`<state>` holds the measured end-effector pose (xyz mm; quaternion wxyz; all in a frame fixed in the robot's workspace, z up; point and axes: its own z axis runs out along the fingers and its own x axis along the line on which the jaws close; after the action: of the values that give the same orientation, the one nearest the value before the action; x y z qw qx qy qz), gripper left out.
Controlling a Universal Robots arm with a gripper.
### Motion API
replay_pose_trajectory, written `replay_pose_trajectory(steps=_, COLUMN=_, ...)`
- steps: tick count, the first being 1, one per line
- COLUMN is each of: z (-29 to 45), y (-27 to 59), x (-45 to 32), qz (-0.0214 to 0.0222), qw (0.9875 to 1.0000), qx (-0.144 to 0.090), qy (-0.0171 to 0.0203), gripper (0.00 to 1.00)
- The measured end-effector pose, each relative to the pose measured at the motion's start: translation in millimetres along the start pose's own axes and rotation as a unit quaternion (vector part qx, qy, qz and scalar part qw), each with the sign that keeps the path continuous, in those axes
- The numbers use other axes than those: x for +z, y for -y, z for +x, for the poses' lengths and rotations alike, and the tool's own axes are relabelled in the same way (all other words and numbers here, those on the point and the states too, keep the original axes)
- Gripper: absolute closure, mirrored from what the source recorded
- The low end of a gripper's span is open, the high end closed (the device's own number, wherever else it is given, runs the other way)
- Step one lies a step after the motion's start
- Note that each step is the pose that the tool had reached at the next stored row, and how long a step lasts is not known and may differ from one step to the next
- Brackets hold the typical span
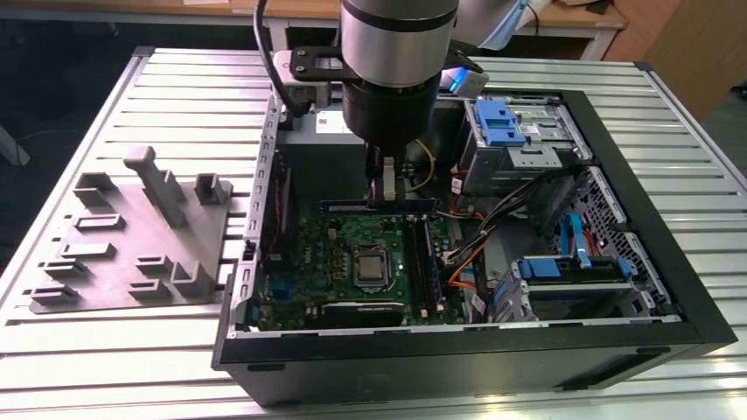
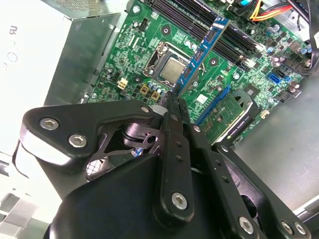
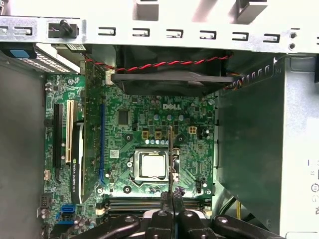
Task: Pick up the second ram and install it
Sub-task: 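Insert the second ram into the second slot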
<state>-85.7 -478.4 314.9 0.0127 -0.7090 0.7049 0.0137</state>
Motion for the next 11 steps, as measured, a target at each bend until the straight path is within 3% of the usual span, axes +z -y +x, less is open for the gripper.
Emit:
replay_pose_trajectory(steps=6, z=0.0, y=0.0, x=0.1, qz=0.0008, qw=0.9998, qx=0.022, qy=0.0, gripper=0.89)
replay_pose_trajectory(steps=11, z=0.0, y=0.0, x=0.3, qz=0.0022, qw=0.9982, qx=0.06, qy=0.0001, gripper=0.89)
